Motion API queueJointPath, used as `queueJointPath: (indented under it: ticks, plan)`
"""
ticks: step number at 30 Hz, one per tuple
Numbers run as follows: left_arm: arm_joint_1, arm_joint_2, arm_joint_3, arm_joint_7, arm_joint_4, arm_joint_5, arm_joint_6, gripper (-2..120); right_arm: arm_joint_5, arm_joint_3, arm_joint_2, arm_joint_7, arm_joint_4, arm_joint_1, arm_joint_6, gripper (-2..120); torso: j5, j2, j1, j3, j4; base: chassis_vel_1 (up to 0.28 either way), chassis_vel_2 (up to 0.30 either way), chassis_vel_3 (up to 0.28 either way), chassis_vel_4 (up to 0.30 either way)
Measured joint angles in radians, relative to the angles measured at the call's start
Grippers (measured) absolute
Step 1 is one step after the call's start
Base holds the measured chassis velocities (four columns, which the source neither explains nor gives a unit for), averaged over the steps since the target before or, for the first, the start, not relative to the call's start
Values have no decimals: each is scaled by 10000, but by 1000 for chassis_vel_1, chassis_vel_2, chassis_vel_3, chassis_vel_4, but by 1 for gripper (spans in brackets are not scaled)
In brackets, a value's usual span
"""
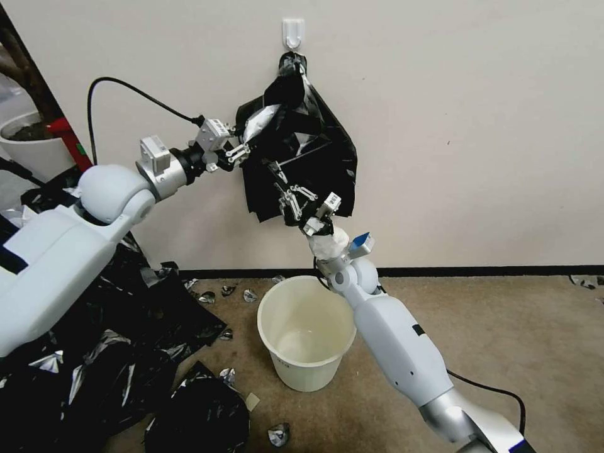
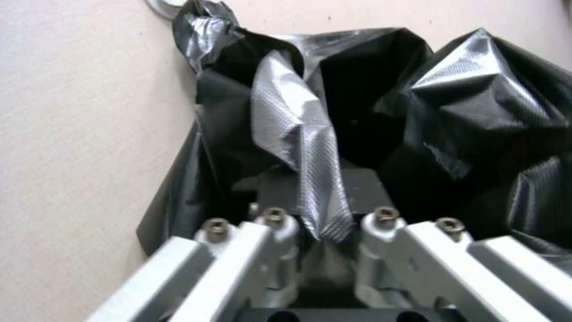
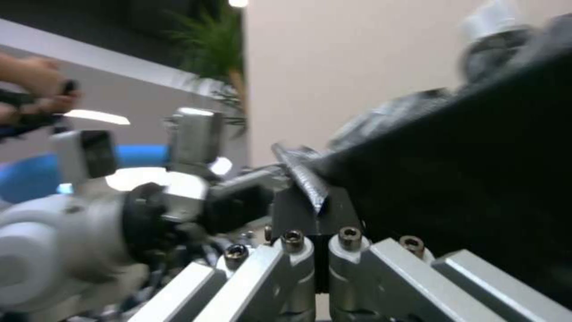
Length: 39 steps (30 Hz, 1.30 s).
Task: Place a trash bag onto the trash bin.
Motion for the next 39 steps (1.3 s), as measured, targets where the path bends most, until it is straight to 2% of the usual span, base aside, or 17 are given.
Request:
queueJointPath:
  ticks: [1, 4, 8, 11, 13, 14, 15, 17, 18, 21, 24, 29, 33, 34, 35, 36, 39]
  plan:
    - [0, 0, 0, 0, 0, 0, 0, 8, 0, 0, 0, 0, 0, 0, 0, 0, 0, 0, 0, 0, 0, 0, 0, 0, 0]
    - [629, -171, -407, -376, -261, -215, -71, 0, -518, 106, -338, 1644, 1102, -801, -1, 10, 3, 0, 0, 0, 0, 0, 0, 0, 0]
    - [980, -284, -511, -721, -381, -353, -243, 0, -593, 299, -539, 1843, 1918, -1240, -55, 18, -1, 0, 0, 0, 0, 0, 0, 0, 0]
    - [1746, -730, -623, -1522, -517, -529, -742, 0, -614, 834, -1386, 2453, 4001, -1876, -528, 37, 1, 0, 0, -1, -2, 0, 0, 0, 0]
    - [1795, -778, -630, -1561, -518, -533, -805, 0, -649, 866, -1526, 2643, 4160, -1858, -613, 39, 1, 1, 0, -1, -2, 0, 0, 0, 0]
    - [1886, -895, -629, -1620, -515, -540, -972, 0, -1025, 873, -2120, 3779, 4594, -1573, -1071, 47, 0, 1, -1, -1, -2, 0, 0, 0, 0]
    - [1886, -895, -629, -1620, -515, -540, -972, 0, -1025, 873, -2120, 3779, 4594, -1573, -1071, 47, 0, 1, -1, -1, -2, 0, 0, 0, 0]
    - [1904, -984, -601, -1658, -511, -541, -1070, 0, -1647, 706, -2743, 4873, 4787, -1099, -1652, 53, 1, 1, 0, -1, 0, 0, 0, 0, 0]
    - [1904, -1095, -543, -1715, -510, -541, -1148, 0, -2644, 213, -3523, 5983, 4824, -425, -2343, 62, 2, 1, -1, -1, -2, 0, 0, 0, 0]
    - [1900, -1186, -505, -1756, -511, -535, -1182, 0, -3231, -320, -4055, 6699, 4826, 175, -2964, 68, 0, 1, 0, -1, -3, 0, 0, 0, 0]
    - [1893, -1369, -429, -1838, -488, -493, -1235, 0, -3687, -2013, -4999, 7839, 4877, 2034, -5123, 82, 0, 1, 0, 0, 0, 0, 0, 0, 0]
    - [1902, -1410, -402, -1917, -475, -478, -1246, 0, -3857, -3094, -5340, 7854, 4982, 3480, -6639, 96, -2, 1, 0, 0, 2, 0, 0, 0, 0]
    - [1921, -1471, -398, -1949, -475, -350, -1247, 0, -3922, -3701, -5377, 7823, 5430, 4432, -9165, 100, -2, 0, 0, 0, 2, 0, 0, 0, 0]
    - [1921, -1471, -398, -1949, -475, -350, -1247, 0, -3922, -3701, -5377, 7823, 5430, 4432, -9165, 100, -2, 0, 0, 0, 2, 0, 0, 0, 0]
    - [1937, -1499, -408, -1975, -475, -296, -1239, 0, -4039, -3779, -5354, 7821, 5598, 4580, -9996, 100, -2, 1, 0, 0, 1, 0, 0, 0, 0]
    - [1976, -1517, -431, -2016, -506, -231, -1226, 0, -4456, -3876, -5284, 7754, 5895, 4792, -11612, 100, -2, 1, 0, 0, 0, 0, 0, 0, 0]
    - [1998, -1517, -447, -2042, -537, -197, -1216, 0, -4700, -3992, -5228, 7672, 6003, 4931, -12399, 100, -3, 1, 0, 0, -1, 0, 0, 0, 0]
